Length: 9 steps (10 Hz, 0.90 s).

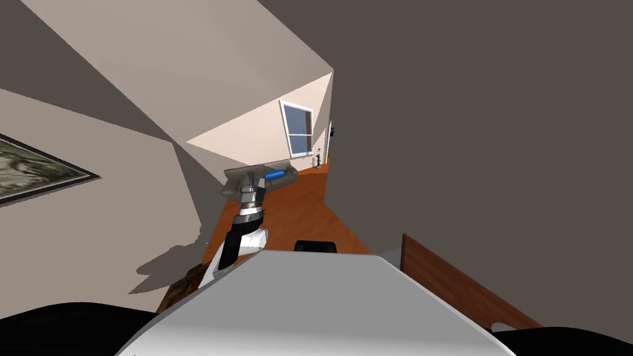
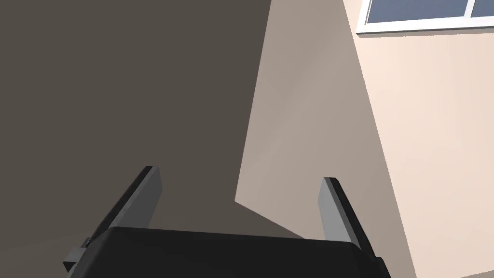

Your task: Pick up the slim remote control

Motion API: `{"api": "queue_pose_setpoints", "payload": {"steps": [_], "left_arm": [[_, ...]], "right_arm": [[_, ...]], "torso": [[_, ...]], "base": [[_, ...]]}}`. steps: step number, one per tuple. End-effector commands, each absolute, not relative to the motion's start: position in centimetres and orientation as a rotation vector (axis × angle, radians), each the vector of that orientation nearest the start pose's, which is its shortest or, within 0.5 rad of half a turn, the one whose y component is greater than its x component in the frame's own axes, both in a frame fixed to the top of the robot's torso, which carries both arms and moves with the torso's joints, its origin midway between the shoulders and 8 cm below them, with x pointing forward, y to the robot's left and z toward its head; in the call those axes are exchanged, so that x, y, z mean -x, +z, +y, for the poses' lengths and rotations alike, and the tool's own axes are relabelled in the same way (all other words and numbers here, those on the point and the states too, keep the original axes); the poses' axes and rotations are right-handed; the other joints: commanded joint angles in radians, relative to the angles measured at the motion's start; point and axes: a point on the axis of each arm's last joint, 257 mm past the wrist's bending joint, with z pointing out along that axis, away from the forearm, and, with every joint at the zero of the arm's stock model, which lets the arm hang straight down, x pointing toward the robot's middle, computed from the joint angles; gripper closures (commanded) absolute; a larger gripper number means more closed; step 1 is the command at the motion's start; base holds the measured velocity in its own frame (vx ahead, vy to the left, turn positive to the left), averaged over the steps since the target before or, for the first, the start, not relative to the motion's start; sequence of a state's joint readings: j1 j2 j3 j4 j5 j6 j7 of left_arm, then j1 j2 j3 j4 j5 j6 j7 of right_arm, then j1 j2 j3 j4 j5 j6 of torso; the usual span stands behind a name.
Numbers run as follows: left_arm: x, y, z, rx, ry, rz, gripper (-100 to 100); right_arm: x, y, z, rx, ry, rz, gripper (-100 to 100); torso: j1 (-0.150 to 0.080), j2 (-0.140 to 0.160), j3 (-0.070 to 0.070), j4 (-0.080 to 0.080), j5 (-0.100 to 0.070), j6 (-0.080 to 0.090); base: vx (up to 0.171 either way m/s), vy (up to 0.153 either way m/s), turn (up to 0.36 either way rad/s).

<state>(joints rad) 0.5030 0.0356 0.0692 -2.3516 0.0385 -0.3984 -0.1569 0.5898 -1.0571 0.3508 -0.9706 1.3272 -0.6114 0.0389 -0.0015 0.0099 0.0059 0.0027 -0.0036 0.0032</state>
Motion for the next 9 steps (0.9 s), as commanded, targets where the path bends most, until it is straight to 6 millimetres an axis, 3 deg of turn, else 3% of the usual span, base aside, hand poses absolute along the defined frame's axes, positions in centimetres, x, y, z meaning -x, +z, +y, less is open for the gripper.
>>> {"api": "queue_pose_setpoints", "payload": {"steps": [1, 3, 5, 6, 9], "left_arm": [[-34.17, 3.82, 30.17, 0.61, -1.107, 0.675, 0], [-34.17, 3.82, 30.17, 0.61, -1.107, 0.675, 0], [-34.16, 3.81, 30.19, 0.61, -1.106, 0.676, 0], [-34.16, 3.81, 30.19, 0.61, -1.106, 0.676, 0], [-34.16, 3.8, 30.19, 0.61, -1.106, 0.676, 0]], "right_arm": [[4.91, -51.18, -58.81, 0.842, 0.033, 3.018, -100], [5.5, -51.38, -59.17, 0.743, 0.03, 3.032, -100], [5.52, -51.34, -59.18, 0.748, 0.028, 3.033, -100], [5.59, -51.34, -59.21, 0.747, 0.028, 3.034, 100], [5.56, -51.33, -59.24, 0.751, 0.027, 3.033, 100]], "torso": [[0.0, 0.0, 0.0, 0.0, 0.0, 0.0], [-0.001, -0.002, -0.001, 0.0, 0.0, 0.0], [-0.005, -0.004, -0.002, -0.001, -0.001, 0.002], [-0.007, -0.006, -0.003, -0.001, -0.001, 0.002], [-0.007, -0.009, -0.005, -0.002, -0.002, 0.002]], "base": [[-0.122, 0.084, 0.241], [-0.108, 0.085, 0.334], [-0.038, 0.015, -0.009], [-0.005, 0.002, 0.002], [0.0, 0.0, 0.0]]}}
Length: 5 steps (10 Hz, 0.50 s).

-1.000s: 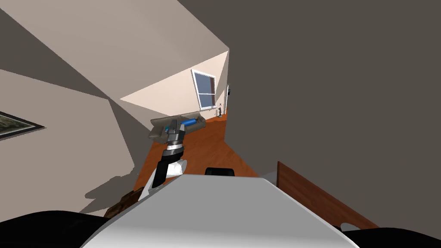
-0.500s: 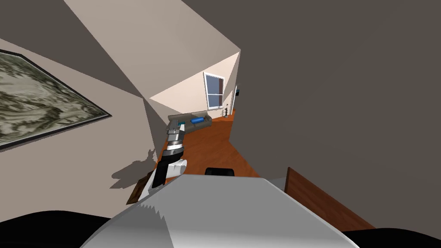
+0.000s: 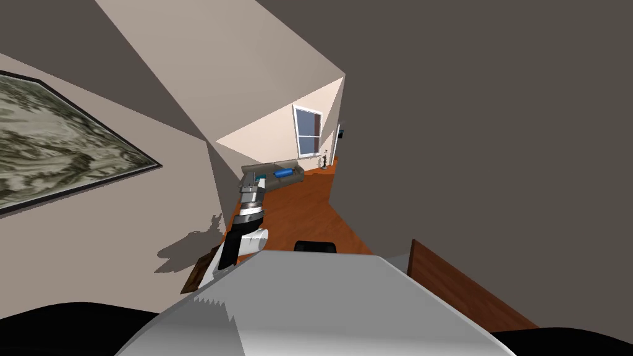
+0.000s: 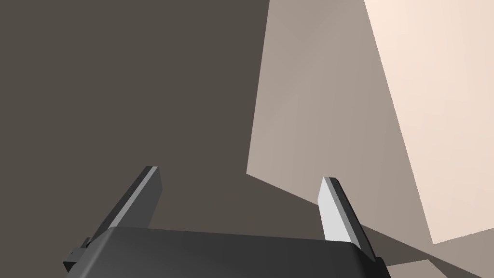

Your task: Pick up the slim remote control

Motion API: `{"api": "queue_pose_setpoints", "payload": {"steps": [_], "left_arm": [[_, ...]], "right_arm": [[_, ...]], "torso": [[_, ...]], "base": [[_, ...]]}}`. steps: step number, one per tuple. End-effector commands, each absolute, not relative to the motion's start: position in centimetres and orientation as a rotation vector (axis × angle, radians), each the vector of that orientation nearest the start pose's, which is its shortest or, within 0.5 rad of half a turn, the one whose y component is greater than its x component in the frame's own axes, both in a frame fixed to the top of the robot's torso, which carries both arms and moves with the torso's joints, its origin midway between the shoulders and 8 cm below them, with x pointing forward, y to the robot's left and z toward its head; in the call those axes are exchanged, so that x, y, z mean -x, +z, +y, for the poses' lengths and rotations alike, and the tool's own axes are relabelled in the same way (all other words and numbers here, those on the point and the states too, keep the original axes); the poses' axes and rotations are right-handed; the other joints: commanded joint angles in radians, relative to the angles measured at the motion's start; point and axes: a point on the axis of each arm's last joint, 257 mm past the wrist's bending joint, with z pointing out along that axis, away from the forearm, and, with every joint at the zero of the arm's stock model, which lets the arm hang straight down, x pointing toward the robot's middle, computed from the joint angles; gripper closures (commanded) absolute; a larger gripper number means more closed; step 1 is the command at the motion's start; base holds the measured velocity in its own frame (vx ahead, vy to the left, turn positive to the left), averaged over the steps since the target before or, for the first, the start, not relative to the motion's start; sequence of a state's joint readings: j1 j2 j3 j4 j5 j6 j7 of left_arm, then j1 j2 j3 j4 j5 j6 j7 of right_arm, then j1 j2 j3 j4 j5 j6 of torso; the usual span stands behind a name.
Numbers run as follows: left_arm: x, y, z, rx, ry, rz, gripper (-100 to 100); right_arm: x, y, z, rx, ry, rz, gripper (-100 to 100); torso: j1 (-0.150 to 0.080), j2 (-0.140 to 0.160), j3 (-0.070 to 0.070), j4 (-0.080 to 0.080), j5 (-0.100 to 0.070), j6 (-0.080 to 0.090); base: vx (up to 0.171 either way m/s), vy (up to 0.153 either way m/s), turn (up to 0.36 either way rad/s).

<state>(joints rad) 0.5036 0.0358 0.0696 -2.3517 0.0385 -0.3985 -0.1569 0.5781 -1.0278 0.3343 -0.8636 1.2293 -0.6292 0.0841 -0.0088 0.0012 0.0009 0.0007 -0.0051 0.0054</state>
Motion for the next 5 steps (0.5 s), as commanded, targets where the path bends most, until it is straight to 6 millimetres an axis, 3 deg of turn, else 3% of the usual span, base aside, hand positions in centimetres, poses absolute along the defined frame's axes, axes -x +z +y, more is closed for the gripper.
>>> {"api": "queue_pose_setpoints", "payload": {"steps": [1, 2, 3, 5], "left_arm": [[-34.16, 3.8, 30.19, 0.61, -1.106, 0.676, 0], [-34.16, 3.8, 30.19, 0.61, -1.106, 0.676, 0], [-34.16, 3.8, 30.19, 0.61, -1.106, 0.676, 0], [-34.15, 3.8, 30.2, 0.61, -1.105, 0.676, 0]], "right_arm": [[5.56, -51.33, -59.24, 0.75, 0.027, 3.033, 100], [5.56, -51.34, -59.23, 0.749, 0.027, 3.033, 0], [5.12, -51.14, -59.02, 0.834, 0.028, 3.024, 100], [4.84, -50.85, -58.97, 0.91, 0.023, 3.017, 100]], "torso": [[0.0, 0.0, 0.0, 0.0, 0.0, 0.0], [0.0, 0.0, 0.0, 0.0, 0.0, 0.0], [0.0, 0.0, 0.0, 0.0, 0.0, 0.0], [-0.005, -0.007, -0.004, -0.002, 0.0, 0.002]], "base": [[0.0, 0.0, 0.0], [0.0, 0.0, 0.0], [0.095, -0.069, -0.348], [0.154, -0.1, -0.354]]}}
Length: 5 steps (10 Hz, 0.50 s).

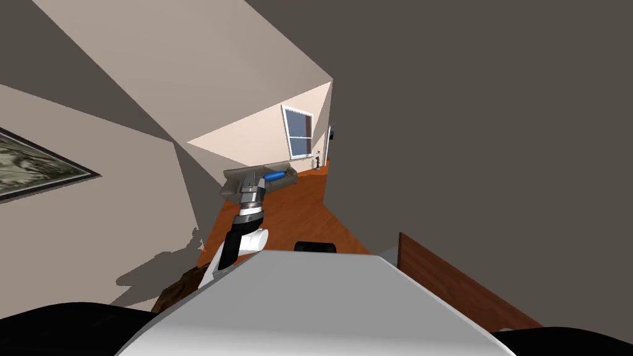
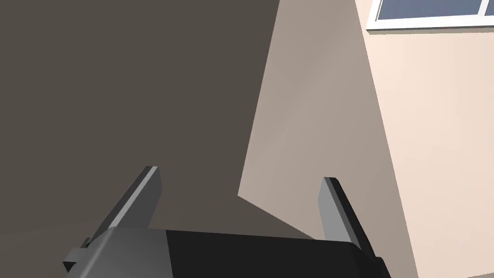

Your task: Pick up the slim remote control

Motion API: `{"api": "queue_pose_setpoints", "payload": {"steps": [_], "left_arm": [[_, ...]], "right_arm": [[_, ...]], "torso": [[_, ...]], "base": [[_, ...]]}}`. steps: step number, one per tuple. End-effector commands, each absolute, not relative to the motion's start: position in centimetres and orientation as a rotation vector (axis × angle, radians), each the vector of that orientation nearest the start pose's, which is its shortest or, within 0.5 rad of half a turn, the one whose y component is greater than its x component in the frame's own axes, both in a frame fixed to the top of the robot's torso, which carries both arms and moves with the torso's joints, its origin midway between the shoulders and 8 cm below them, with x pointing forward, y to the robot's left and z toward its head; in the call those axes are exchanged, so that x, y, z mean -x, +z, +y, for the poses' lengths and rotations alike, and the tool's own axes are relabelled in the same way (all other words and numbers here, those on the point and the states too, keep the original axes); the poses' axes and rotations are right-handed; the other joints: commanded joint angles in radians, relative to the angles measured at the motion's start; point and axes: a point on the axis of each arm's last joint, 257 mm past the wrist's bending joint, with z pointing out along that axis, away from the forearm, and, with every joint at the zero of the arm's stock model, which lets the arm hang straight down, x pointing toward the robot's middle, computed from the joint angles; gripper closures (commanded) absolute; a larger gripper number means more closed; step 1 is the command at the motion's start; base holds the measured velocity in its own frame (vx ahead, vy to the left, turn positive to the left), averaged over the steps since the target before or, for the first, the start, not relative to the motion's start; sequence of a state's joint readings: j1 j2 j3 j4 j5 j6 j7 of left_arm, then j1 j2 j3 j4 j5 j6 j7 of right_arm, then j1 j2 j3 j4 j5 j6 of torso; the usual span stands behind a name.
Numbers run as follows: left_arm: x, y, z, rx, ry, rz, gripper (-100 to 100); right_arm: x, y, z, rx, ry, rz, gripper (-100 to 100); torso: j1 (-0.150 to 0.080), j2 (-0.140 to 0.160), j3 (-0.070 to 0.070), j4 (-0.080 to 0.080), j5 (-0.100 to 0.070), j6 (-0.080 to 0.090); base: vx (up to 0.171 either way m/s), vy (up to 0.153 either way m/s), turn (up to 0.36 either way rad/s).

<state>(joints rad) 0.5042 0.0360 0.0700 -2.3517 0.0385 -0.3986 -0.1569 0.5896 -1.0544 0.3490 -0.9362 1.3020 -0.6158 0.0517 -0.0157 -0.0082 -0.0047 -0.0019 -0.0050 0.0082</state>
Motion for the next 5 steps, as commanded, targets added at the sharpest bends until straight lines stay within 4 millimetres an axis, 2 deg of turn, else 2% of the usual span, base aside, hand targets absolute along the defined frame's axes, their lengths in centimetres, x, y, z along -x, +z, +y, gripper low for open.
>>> {"api": "queue_pose_setpoints", "payload": {"steps": [1, 2, 3, 4, 5], "left_arm": [[-34.2, 3.8, 30.2, 0.61, -1.105, 0.676, 0], [-34.2, 3.8, 30.2, 0.61, -1.105, 0.676, 0], [-34.2, 3.8, 30.2, 0.61, -1.105, 0.676, 0], [-34.2, 3.8, 30.2, 0.61, -1.106, 0.676, 0], [-34.2, 3.8, 30.2, 0.61, -1.105, 0.676, 0]], "right_arm": [[4.4, -51.0, -58.4, 0.941, 0.034, 3.0, 100], [4.3, -50.6, -58.6, 0.999, 0.022, 2.998, 100], [3.7, -50.8, -57.9, 1.042, 0.036, 2.973, 100], [3.9, -50.4, -58.3, 1.094, 0.018, 2.976, 100], [3.1, -50.5, -57.4, 1.139, 0.034, 2.945, 100]], "torso": [[0.0, 0.0, 0.0, 0.0, 0.0, 0.0], [0.001, 0.0, 0.0, 0.0, 0.0, -0.002], [0.001, 0.0, 0.0, 0.0, 0.0, 0.0], [0.002, 0.002, 0.001, 0.001, 0.0, -0.001], [0.001, 0.001, 0.0, 0.0, 0.001, 0.0]], "base": [[0.155, -0.078, -0.266], [0.155, -0.079, -0.36], [0.114, -0.057, -0.285], [0.166, -0.082, -0.387], [0.134, -0.058, -0.298]]}}
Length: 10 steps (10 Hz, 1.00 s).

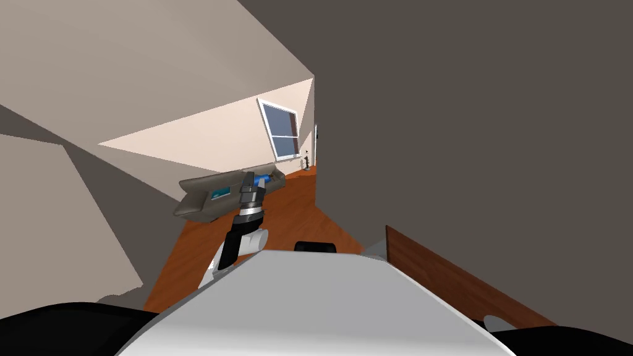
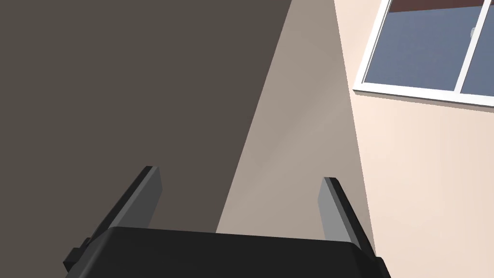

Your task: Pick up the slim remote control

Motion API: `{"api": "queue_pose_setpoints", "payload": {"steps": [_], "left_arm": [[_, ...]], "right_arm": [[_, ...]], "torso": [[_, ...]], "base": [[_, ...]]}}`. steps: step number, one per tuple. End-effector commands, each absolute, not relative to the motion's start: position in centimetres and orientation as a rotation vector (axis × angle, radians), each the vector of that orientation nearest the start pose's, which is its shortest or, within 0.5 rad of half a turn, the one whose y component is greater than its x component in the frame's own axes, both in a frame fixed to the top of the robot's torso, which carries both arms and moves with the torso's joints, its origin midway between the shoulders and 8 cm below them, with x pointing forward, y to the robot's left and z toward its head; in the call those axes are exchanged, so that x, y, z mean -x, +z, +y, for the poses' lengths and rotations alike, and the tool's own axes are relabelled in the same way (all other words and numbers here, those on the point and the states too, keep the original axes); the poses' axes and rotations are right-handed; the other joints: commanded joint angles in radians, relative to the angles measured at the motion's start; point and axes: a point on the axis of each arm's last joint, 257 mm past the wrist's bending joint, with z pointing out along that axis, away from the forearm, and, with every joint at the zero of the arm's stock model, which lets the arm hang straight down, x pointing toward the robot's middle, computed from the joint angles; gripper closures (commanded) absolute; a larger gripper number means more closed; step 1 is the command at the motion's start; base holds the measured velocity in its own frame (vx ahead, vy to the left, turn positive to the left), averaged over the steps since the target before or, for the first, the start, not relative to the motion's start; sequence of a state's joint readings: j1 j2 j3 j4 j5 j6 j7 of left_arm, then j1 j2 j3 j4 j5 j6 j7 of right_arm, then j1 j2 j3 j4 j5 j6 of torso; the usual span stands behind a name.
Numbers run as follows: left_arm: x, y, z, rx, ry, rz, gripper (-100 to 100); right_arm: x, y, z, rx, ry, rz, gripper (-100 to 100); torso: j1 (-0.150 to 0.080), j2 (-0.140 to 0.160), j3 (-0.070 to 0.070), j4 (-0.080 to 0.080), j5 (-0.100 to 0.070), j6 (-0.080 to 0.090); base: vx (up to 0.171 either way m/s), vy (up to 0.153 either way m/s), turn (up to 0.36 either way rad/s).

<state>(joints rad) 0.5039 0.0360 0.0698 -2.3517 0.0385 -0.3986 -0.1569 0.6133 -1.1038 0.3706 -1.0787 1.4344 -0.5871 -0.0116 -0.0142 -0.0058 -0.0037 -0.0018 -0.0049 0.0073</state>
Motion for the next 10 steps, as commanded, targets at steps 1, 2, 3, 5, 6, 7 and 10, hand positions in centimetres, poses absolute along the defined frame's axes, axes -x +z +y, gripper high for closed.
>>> {"api": "queue_pose_setpoints", "payload": {"steps": [1, 2, 3, 5, 6, 7, 10], "left_arm": [[-34.2, 3.8, 30.2, 0.61, -1.106, 0.676, 0], [-34.2, 3.8, 30.2, 0.61, -1.105, 0.676, 0], [-34.2, 3.8, 30.2, 0.61, -1.106, 0.676, 0], [-34.2, 3.8, 30.2, 0.61, -1.105, 0.676, 0], [-34.2, 3.8, 30.2, 0.61, -1.106, 0.676, 0], [-34.2, 3.8, 30.2, 0.61, -1.105, 0.676, 0], [-34.2, 3.8, 30.2, 0.61, -1.105, 0.676, 0]], "right_arm": [[3.2, -50.1, -57.7, 1.189, 0.019, 2.943, 100], [2.5, -50.3, -56.8, 1.235, 0.033, 2.91, 100], [2.3, -50.3, -56.6, 1.238, 0.036, 2.905, 100], [1.6, -50.0, -55.9, 1.333, 0.036, 2.863, 100], [1.7, -49.7, -56.1, 1.386, 0.021, 2.853, 100], [1.0, -49.7, -55.2, 1.423, 0.032, 2.82, 100], [0.2, -49.5, -54.1, 1.514, 0.034, 2.764, 100]], "torso": [[0.0, 0.0, 0.0, 0.0, 0.0, 0.0], [0.001, 0.0, 0.0, 0.0, 0.001, 0.002], [0.001, 0.001, 0.001, 0.0, 0.0, 0.0], [0.0, 0.004, 0.002, 0.0, 0.001, 0.002], [0.001, 0.004, 0.002, 0.0, 0.0, 0.001], [0.001, 0.0, 0.0, 0.0, 0.001, 0.002], [0.001, 0.003, 0.001, 0.0, 0.001, 0.002]], "base": [[0.143, -0.041, -0.419], [0.126, -0.033, -0.272], [0.047, -0.016, 0.002], [0.096, -0.039, -0.307], [0.177, -0.037, -0.451], [0.156, -0.011, -0.277], [0.103, -0.016, -0.202]]}}
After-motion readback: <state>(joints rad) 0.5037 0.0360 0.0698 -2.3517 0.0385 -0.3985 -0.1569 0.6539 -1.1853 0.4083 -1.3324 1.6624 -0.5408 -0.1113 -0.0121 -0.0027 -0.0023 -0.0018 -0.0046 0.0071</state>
